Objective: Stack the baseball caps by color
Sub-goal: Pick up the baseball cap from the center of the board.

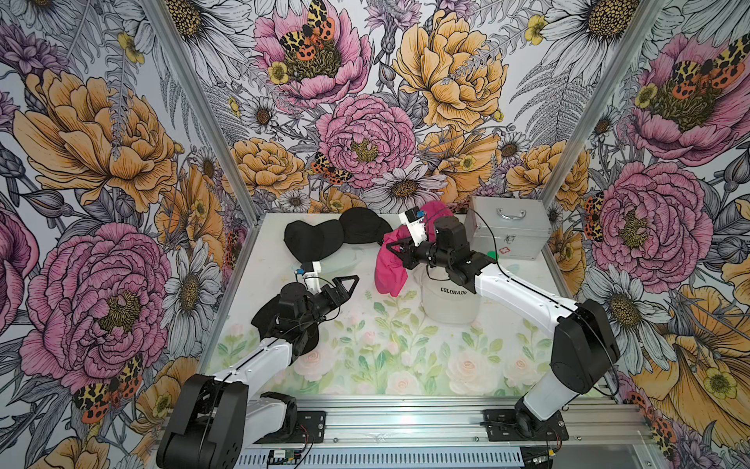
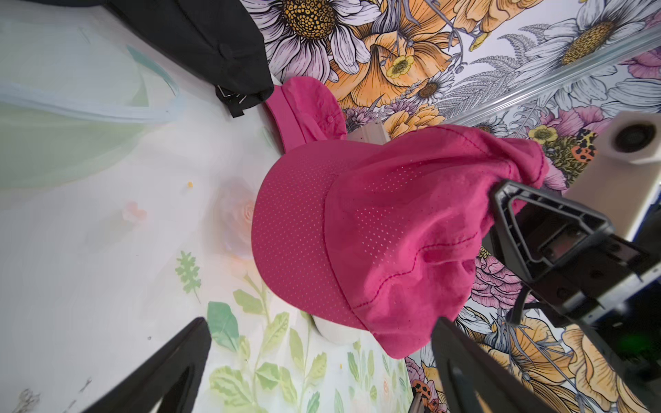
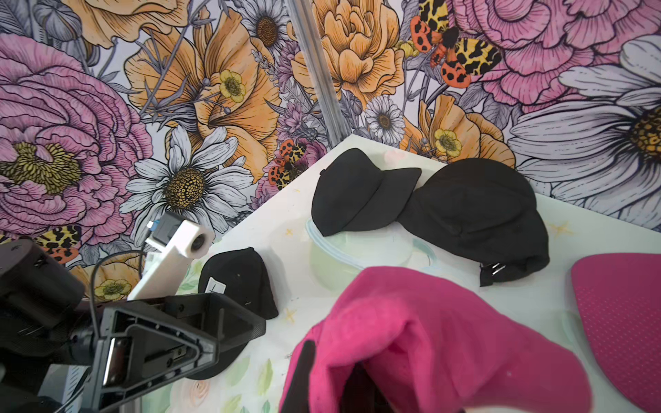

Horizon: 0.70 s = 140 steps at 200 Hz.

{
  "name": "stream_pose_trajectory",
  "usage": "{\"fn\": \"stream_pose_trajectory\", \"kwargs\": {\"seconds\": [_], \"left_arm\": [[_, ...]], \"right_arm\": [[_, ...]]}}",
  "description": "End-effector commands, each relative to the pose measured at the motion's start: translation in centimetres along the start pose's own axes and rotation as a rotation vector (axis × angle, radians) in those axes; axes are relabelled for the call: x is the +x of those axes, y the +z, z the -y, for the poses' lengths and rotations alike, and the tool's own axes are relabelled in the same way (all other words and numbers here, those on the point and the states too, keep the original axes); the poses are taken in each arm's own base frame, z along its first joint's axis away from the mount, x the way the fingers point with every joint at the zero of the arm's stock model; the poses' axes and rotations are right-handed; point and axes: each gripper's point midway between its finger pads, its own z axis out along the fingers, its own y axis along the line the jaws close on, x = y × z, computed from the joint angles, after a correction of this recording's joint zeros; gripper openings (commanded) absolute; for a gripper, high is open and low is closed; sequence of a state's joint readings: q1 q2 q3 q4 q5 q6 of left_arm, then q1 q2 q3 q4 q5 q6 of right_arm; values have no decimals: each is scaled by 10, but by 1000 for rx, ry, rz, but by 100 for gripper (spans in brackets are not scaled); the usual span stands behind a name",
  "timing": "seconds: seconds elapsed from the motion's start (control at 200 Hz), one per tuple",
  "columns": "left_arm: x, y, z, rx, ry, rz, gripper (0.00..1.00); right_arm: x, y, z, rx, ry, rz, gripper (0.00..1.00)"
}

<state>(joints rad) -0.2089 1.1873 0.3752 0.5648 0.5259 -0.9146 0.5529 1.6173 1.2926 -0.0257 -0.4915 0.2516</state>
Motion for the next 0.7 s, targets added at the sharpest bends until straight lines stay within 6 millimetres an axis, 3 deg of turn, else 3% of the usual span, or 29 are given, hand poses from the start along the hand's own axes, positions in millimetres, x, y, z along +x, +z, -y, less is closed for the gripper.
{"fn": "stream_pose_trajectory", "kwargs": {"seconds": [0.0,0.305,0.695], "left_arm": [[-13,-1,36,171,-43,7,99],[-27,3,75,369,-202,6,99],[-11,25,111,479,-268,-77,99]], "right_arm": [[-22,-27,-33,-120,-80,31,0],[-58,-71,-82,-244,-125,107,0],[-85,-86,-122,-374,-170,198,0]]}}
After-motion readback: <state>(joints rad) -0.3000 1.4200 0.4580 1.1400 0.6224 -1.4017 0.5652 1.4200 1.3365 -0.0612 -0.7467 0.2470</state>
